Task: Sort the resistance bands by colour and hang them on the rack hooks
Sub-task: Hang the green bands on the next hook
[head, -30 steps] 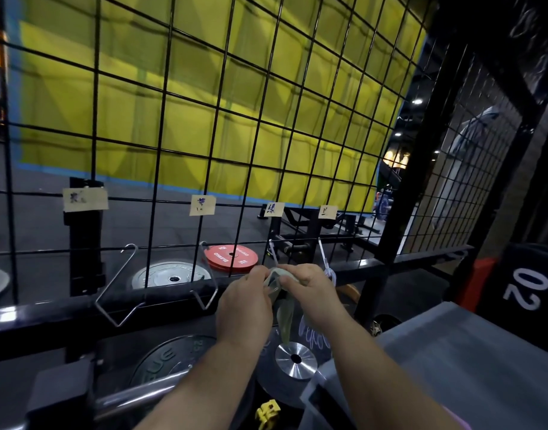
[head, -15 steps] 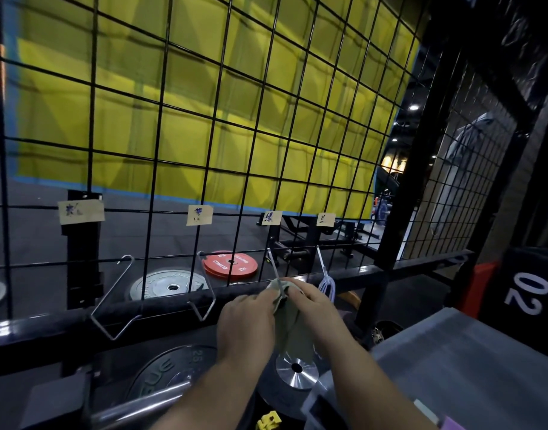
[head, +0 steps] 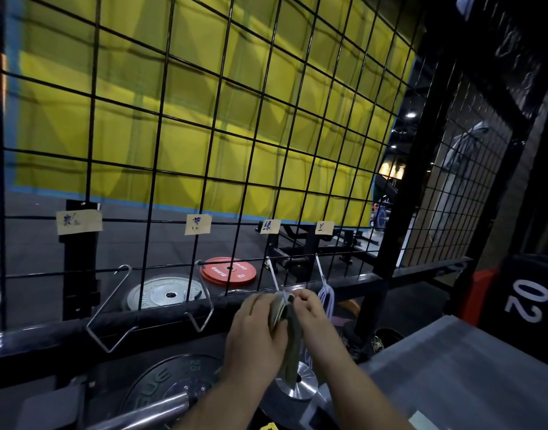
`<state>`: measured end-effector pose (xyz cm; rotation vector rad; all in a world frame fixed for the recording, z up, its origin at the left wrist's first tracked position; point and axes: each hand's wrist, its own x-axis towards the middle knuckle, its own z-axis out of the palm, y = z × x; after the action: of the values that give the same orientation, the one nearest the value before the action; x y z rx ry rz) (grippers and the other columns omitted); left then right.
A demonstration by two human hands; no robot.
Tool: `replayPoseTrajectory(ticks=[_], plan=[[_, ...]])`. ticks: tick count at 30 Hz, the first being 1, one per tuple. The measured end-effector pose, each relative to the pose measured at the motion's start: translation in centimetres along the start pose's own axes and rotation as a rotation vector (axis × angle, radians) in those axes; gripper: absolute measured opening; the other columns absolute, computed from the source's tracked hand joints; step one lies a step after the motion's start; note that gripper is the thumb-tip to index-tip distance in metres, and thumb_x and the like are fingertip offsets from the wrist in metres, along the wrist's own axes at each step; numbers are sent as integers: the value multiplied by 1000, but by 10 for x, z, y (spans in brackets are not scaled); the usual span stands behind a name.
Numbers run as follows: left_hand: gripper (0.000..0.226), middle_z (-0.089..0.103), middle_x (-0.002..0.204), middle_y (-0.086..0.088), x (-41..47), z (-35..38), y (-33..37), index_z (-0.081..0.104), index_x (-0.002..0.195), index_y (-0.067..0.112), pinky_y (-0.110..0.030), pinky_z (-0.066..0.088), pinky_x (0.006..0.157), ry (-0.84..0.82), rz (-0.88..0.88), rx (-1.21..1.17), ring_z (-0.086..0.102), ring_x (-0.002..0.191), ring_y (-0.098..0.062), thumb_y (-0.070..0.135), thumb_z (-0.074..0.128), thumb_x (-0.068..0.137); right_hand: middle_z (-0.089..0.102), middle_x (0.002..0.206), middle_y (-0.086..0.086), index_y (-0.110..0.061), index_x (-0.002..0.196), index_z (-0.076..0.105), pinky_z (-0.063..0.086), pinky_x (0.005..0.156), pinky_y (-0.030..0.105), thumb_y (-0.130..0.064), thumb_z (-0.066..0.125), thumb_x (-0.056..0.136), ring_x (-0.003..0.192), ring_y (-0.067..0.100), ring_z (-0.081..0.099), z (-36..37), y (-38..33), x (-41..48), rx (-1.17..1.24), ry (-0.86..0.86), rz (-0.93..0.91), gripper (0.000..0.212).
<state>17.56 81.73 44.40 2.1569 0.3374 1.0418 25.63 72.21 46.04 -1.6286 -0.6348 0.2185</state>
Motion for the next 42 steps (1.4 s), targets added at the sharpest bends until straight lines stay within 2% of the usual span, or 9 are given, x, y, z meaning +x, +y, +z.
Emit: replayPoseTrajectory(ticks=[5,7,11,16,21,27,33,38,42], plan=[[48,50,129,14,7,6,1,53,133,27,-13,29,93,15,45,-2,43,122,-7,16,61,88,53,123,-12,-41,114,62,45,104,36,-27,58,91,114,5,54,-3,10,-2,-188,101,-195,27],[48,52,127,14,9,8,2,54,132,26,-11,29,93,10,43,-23,44,121,-6,10,60,86,54,118,-19,-39,116,61,47,100,30,-10,61,90,112,2,55,-4,12,-5,-235,111,-279,39],[45,56,119,14,12,13,0,61,123,25,-14,36,93,35,9,-119,50,114,-7,5,58,83,60,110,-22,-48,111,57,46,91,19,-3,66,84,109,-2,55,-3,12,-2,-437,209,-427,53],[38,52,108,18,12,14,-1,64,117,25,-4,35,79,68,-28,-181,52,103,-5,5,58,85,63,111,-16,-27,114,69,45,90,13,-4,65,83,109,-7,52,-2,8,3,-582,238,-499,39],[44,51,111,16,12,17,-3,63,121,20,-20,44,91,89,-6,-190,54,106,-11,1,62,81,69,103,-13,-26,106,74,41,81,3,-10,64,86,100,-3,55,-4,4,9,-688,254,-536,27],[40,54,116,12,15,17,-3,63,123,20,-30,47,96,148,2,-237,55,113,-16,9,66,85,72,97,-9,-21,94,78,55,80,24,-18,67,80,92,3,62,-9,-1,13,-800,316,-753,18],[37,61,110,10,14,13,-8,67,119,19,-35,51,91,176,55,-221,60,106,-18,8,68,83,70,94,-16,-33,97,71,52,86,43,-31,52,84,90,1,63,-8,-11,10,-836,229,-650,23],[27,70,101,3,13,11,-10,73,110,19,-14,40,81,227,103,-163,58,97,-8,11,69,84,69,93,-15,-29,98,75,54,79,26,-16,61,86,90,1,61,-5,-22,3,-763,169,-564,22],[30,71,100,0,12,9,-11,69,118,20,-17,44,77,217,97,-197,59,93,-8,11,64,90,71,84,-13,-28,90,76,54,68,22,-15,66,85,85,2,62,-2,-31,-3,-700,225,-551,17]])
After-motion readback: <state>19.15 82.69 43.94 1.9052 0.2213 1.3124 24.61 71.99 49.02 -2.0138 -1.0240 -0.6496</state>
